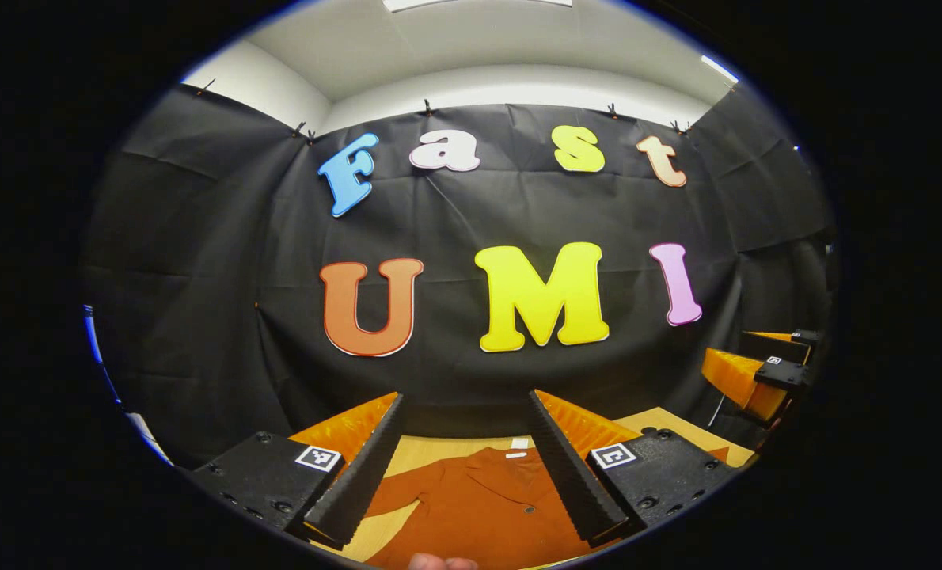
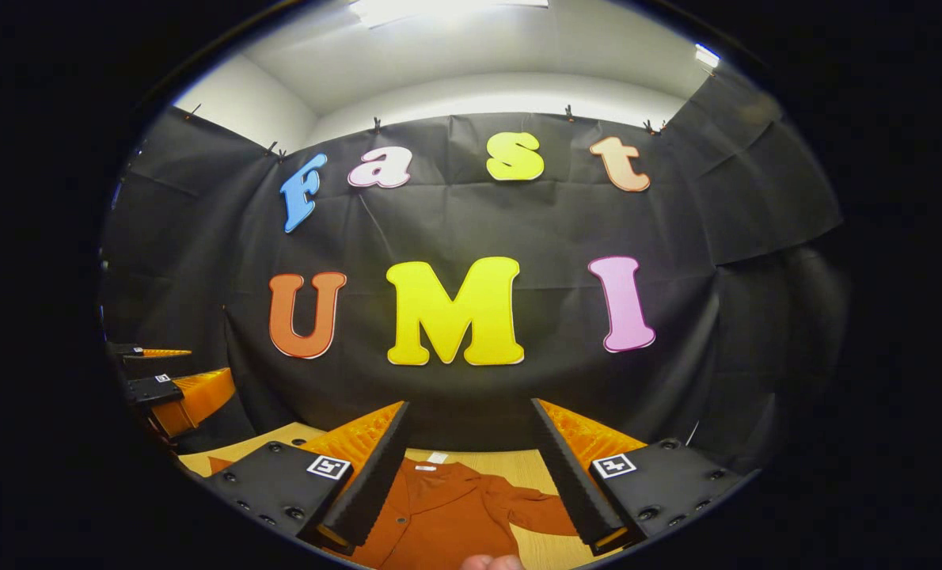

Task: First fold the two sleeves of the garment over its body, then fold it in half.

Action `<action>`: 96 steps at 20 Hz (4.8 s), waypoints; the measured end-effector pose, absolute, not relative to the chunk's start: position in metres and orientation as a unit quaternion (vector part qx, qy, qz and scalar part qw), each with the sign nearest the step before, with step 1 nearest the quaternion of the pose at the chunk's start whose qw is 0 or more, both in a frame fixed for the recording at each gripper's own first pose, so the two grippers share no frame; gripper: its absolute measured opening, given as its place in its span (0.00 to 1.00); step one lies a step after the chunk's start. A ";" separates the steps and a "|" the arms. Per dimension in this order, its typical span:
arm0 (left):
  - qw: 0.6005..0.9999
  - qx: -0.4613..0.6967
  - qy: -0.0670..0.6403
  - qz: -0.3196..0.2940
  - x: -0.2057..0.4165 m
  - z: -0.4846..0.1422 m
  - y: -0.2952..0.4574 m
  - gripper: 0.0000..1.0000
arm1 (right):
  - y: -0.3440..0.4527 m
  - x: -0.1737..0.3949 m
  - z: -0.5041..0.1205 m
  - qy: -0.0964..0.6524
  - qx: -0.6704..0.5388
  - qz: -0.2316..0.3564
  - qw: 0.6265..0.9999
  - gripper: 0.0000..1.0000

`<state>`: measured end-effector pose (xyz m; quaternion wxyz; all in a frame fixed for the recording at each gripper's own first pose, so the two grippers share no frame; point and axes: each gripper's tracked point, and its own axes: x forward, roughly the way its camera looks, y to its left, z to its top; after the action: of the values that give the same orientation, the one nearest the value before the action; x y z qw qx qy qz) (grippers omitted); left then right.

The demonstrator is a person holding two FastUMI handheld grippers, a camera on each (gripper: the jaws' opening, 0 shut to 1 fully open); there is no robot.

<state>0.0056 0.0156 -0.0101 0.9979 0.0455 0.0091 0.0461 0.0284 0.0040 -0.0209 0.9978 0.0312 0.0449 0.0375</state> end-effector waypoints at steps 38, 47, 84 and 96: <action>0.958 0.058 0.279 -0.021 0.021 -0.180 -0.141 0.99 | -0.341 0.054 -0.436 0.482 0.048 -0.074 0.872 0.46; 0.958 0.019 0.286 0.000 0.013 -0.185 -0.108 0.99 | -0.313 0.050 -0.422 0.497 0.085 -0.055 0.862 0.05; 0.951 -0.117 0.242 0.151 -0.039 -0.207 0.347 0.98 | 0.339 0.218 -0.428 0.563 -0.001 0.191 0.804 0.05; 0.953 -0.118 0.243 0.138 -0.008 -0.215 0.349 0.99 | 0.357 0.217 -0.421 0.545 0.067 0.188 0.814 0.23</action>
<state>-0.0083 0.3494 -0.2150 0.9529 -0.1179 0.2433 0.1377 0.2169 0.3566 -0.4209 0.8145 0.0669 0.5448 0.1882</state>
